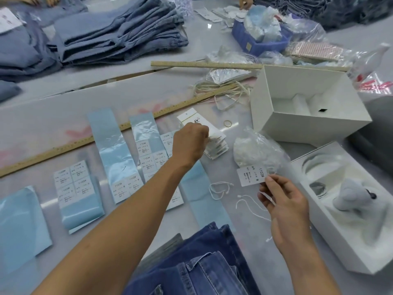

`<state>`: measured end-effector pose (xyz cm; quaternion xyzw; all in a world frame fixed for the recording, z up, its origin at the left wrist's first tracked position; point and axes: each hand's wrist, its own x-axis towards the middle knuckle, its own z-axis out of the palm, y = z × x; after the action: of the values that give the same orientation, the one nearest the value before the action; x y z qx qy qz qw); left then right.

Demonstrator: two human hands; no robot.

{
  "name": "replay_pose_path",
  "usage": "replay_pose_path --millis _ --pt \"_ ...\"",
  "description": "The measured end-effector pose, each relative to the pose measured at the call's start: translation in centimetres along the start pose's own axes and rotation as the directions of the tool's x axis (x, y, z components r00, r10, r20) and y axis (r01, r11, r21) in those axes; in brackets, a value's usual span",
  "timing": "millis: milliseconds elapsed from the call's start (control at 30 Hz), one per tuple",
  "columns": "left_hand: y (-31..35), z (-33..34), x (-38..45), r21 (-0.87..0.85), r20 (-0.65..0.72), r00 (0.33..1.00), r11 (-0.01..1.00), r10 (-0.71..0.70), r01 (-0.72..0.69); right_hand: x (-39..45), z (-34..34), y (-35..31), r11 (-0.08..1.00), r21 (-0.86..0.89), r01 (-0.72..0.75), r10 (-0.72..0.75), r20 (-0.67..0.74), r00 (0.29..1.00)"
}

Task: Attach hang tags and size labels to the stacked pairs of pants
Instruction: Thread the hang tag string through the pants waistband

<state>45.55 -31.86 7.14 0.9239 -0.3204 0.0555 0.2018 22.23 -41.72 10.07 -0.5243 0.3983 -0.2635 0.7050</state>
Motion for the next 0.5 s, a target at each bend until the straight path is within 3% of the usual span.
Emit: replay_pose_path --millis 67,133,300,400,500 --pt "-0.4 0.0 0.4 -0.252 0.087 0.976 0.943 -0.201 0.217 0.0 -0.2 0.0 1.000 -0.001 -0.001 0.001 0.007 1.000" --pt "-0.8 0.0 0.8 -0.440 0.172 0.928 0.816 -0.331 0.373 -0.1 -0.4 0.1 1.000 -0.011 0.001 0.000 0.019 1.000" --pt "-1.7 -0.4 1.5 -0.719 0.317 0.816 0.438 -0.484 0.539 -0.2 -0.9 0.2 1.000 -0.017 -0.003 0.003 0.026 1.000" --pt "-2.1 -1.0 1.5 -0.714 0.271 0.784 0.430 -0.559 0.553 -0.2 -1.2 0.2 1.000 -0.015 -0.003 0.003 0.012 1.000" --pt "-1.7 -2.1 1.3 -0.720 0.256 0.810 0.456 -0.528 0.524 -0.4 -1.4 0.0 1.000 -0.004 -0.008 0.008 0.004 1.000"
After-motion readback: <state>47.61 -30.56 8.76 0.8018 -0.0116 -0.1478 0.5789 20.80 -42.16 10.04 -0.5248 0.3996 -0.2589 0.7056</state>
